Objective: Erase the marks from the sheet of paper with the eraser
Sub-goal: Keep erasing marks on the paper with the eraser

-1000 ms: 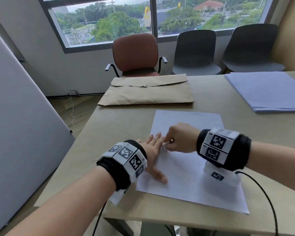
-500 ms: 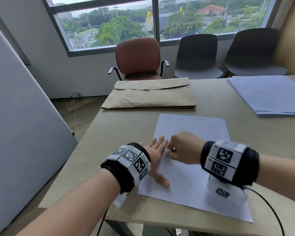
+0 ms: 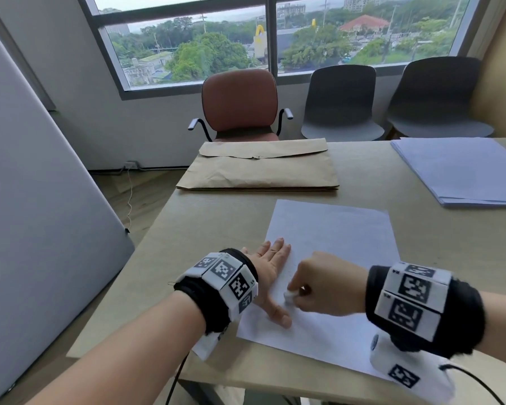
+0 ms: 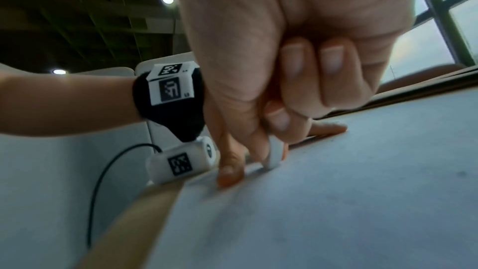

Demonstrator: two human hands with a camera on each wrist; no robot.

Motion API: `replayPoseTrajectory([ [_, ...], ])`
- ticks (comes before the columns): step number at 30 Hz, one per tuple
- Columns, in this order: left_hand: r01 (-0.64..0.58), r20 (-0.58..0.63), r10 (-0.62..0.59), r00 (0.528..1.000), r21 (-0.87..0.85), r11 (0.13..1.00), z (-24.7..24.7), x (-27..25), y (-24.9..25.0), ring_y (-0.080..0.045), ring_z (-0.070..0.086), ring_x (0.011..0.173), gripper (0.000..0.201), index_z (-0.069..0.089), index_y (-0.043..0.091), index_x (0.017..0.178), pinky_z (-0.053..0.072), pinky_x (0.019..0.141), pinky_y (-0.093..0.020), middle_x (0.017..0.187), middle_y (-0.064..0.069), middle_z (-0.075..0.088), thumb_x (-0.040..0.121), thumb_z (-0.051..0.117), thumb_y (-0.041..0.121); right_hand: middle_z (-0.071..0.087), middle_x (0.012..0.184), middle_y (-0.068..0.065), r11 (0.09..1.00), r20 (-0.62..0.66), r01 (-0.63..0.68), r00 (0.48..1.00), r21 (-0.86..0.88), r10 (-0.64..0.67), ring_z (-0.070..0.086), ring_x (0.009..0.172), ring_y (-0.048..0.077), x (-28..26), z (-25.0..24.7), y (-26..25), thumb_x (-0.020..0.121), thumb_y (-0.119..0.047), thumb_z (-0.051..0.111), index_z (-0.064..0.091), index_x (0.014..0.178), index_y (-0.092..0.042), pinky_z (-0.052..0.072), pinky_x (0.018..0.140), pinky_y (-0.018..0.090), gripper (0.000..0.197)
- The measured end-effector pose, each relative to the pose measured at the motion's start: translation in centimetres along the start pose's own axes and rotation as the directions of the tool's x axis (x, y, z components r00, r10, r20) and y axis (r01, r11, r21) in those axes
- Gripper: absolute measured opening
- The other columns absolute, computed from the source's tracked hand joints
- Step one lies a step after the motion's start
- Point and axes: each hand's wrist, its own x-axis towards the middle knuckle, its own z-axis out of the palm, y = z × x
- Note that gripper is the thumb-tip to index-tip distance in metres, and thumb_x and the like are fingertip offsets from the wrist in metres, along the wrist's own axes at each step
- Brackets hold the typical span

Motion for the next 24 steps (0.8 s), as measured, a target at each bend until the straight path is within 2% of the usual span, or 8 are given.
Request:
replayPoseTrajectory([
  [5,-0.080,-0.037,0.077,0.996,-0.103,0.991,-0.9,-0.4,-1.8,-0.007,-0.013,0.144,0.118,-0.017,0.023,0.148,-0.002,0.118,-0.037,0.156,0.008,-0.021,0.075,0.073,0.045,0.033,0.044,0.005,0.996,0.008,-0.034,0.999,0.082,0.034,0.036,0.048,0.019,0.8,-1.1,0.9,0.085,-0.025,0.055,0.036,0.044,-0.016,0.026,0.048,0.020,0.046],
  [10,-0.095,-0.065,0.084,0.994,-0.170,0.981,-0.4,0.3,-2.6,-0.009,-0.010,0.145,0.131,-0.022,0.025,0.146,-0.001,0.119,-0.043,0.159,0.007,-0.010,0.067,0.081,0.040,0.050,0.055,0.007,0.983,-0.124,-0.155,0.978,0.098,0.166,0.048,0.065,0.026,3.4,-2.5,1.7,0.087,-0.023,0.053,0.062,0.069,-0.007,0.036,0.061,0.026,0.026],
  [13,-0.104,-0.066,0.096,0.993,-0.142,0.984,-0.3,0.7,-2.8,-0.009,-0.011,0.145,0.132,-0.022,0.024,0.147,-0.002,0.118,-0.044,0.158,0.007,-0.013,0.066,0.081,0.043,0.067,0.088,0.013,0.997,-0.104,-0.080,0.991,0.021,0.082,0.053,0.078,0.028,2.4,-1.2,-0.1,0.089,-0.020,0.049,0.068,0.091,-0.007,0.033,0.066,0.023,0.023],
  [16,-0.086,-0.069,0.077,0.995,-0.149,0.985,-0.4,0.5,-2.6,-0.008,-0.012,0.145,0.129,-0.021,0.025,0.147,-0.004,0.118,-0.036,0.158,0.006,-0.013,0.068,0.080,0.041,0.061,0.068,0.007,1.000,0.026,0.016,1.000,-0.005,-0.016,0.039,0.060,0.021,1.1,-0.9,-1.0,0.087,-0.019,0.051,0.063,0.064,-0.013,0.029,0.054,0.024,0.027],
  [18,-0.094,-0.060,0.087,0.994,-0.131,0.987,-0.4,0.4,-2.5,-0.009,-0.013,0.145,0.130,-0.023,0.022,0.146,-0.003,0.118,-0.039,0.158,0.005,-0.015,0.069,0.079,0.042,0.042,0.051,-0.002,0.997,0.010,-0.070,0.998,-0.015,0.070,0.038,0.054,0.020,2.0,-1.7,-0.1,0.084,-0.019,0.052,0.041,0.046,-0.020,0.030,0.052,0.024,0.039],
  [20,-0.104,-0.050,0.099,0.994,-0.111,0.988,-0.5,0.6,-2.4,-0.011,-0.014,0.145,0.130,-0.025,0.018,0.146,-0.002,0.117,-0.042,0.157,0.004,-0.018,0.070,0.078,0.044,0.039,0.049,-0.001,0.987,-0.068,-0.160,0.985,0.005,0.160,0.041,0.059,0.026,3.2,-2.3,1.1,0.083,-0.019,0.052,0.036,0.045,-0.019,0.031,0.054,0.024,0.041],
  [22,-0.101,-0.055,0.096,0.994,-0.104,0.989,-0.5,0.6,-2.4,-0.012,-0.014,0.145,0.131,-0.026,0.017,0.146,-0.002,0.117,-0.042,0.158,0.003,-0.018,0.070,0.077,0.044,0.052,0.059,0.006,0.985,-0.098,-0.167,0.981,0.038,0.170,0.045,0.062,0.026,3.3,-2.2,0.8,0.084,-0.019,0.052,0.053,0.054,-0.015,0.031,0.054,0.023,0.030],
  [24,-0.091,-0.053,0.085,0.995,-0.124,0.988,-0.5,0.5,-2.4,-0.011,-0.014,0.145,0.130,-0.026,0.018,0.145,-0.003,0.117,-0.040,0.158,0.002,-0.016,0.070,0.078,0.043,0.062,0.075,0.009,0.996,-0.039,-0.081,0.996,0.043,0.082,0.047,0.067,0.023,2.2,-1.6,-0.6,0.085,-0.017,0.052,0.068,0.081,-0.005,0.031,0.056,0.021,0.020],
])
